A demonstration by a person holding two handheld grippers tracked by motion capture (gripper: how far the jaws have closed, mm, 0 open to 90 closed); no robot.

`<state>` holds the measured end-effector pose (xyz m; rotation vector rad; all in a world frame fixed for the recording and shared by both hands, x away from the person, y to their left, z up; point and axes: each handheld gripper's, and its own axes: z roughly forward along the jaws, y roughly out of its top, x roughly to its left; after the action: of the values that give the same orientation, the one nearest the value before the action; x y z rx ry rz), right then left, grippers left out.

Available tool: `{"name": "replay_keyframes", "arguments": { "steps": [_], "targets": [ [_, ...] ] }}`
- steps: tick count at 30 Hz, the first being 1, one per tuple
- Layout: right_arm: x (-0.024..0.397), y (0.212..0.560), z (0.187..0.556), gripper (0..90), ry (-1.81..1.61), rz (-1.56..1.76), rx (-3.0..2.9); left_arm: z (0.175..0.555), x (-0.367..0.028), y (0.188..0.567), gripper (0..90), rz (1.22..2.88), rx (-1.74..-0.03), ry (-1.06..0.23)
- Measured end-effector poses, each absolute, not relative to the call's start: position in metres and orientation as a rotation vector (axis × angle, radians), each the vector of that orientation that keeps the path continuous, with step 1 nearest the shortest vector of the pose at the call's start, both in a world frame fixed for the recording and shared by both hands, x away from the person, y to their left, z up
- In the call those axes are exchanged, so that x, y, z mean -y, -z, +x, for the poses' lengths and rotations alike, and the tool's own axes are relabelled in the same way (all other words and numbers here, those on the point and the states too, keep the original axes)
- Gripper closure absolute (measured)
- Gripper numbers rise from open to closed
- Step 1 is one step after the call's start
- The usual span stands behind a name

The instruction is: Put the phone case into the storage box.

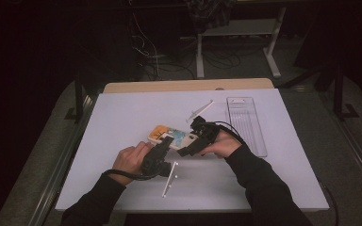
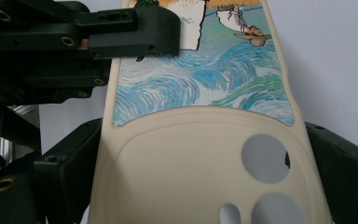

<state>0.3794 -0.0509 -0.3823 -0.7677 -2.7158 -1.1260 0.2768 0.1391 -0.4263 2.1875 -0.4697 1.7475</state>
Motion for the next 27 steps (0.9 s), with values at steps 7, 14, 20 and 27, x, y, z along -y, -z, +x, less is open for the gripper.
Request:
{"name": "replay_keyframes", "arguments": {
  "steps": [7, 14, 20, 27],
  "targets": [
    [0.057, 0.374, 0.376, 0.0, 1.2, -0.78, 2.688, 0.28, -0.141, 0.428, 80.2, 2.22, 0.46, -1.734],
    [0.066, 0.375, 0.373, 0.0, 1.196, -0.789, 2.711, 0.283, -0.146, 0.424, 80.1, 2.254, 0.42, -1.73],
    [0.077, 0.375, 0.371, 0.0, 1.2, -0.804, 2.73, 0.286, -0.151, 0.422, 80.1, 2.287, 0.385, -1.721],
    [0.086, 0.378, 0.365, 0.0, 1.186, -0.822, 2.745, 0.29, -0.156, 0.421, 80.1, 2.315, 0.345, -1.708]
  ]
}}
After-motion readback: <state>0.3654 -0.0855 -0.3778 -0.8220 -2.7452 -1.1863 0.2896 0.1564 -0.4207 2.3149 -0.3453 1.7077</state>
